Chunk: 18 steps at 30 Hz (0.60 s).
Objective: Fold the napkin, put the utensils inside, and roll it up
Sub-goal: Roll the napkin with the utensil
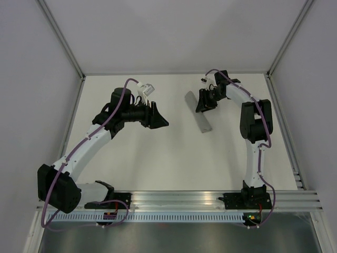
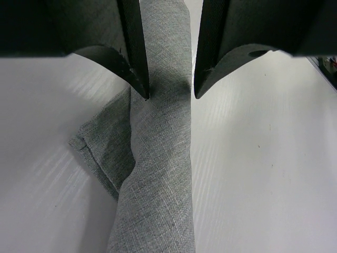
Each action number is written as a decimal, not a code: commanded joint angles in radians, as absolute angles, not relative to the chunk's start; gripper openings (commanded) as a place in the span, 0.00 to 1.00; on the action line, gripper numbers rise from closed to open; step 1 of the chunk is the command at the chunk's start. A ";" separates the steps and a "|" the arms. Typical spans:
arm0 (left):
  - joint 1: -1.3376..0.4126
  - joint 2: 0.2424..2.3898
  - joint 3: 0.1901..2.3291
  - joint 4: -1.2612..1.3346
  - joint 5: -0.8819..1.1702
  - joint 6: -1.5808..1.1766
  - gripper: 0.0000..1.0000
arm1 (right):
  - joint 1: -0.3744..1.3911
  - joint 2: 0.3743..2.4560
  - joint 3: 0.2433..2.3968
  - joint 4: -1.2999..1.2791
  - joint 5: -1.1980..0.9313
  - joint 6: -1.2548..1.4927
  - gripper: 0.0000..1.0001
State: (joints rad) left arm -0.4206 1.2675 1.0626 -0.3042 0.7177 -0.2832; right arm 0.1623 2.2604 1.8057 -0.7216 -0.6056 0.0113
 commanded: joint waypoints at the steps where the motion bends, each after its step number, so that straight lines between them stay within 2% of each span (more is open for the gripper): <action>1: -0.422 1.276 1.065 -0.279 0.753 -0.345 0.60 | 0.143 2.267 1.844 -0.736 -0.608 0.021 0.45; 14: -0.422 1.284 1.062 -0.273 0.758 -0.350 0.60 | 0.130 2.293 1.839 -0.732 -0.496 -0.020 0.30; 18: -0.422 1.285 1.060 -0.273 0.758 -0.351 0.59 | 0.129 2.295 1.827 -0.719 -0.463 -0.032 0.29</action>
State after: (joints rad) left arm -0.4206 1.2831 1.0622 -0.2955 0.7334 -0.2844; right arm 0.1371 2.2753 1.8091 -0.7204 -0.5537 -0.0074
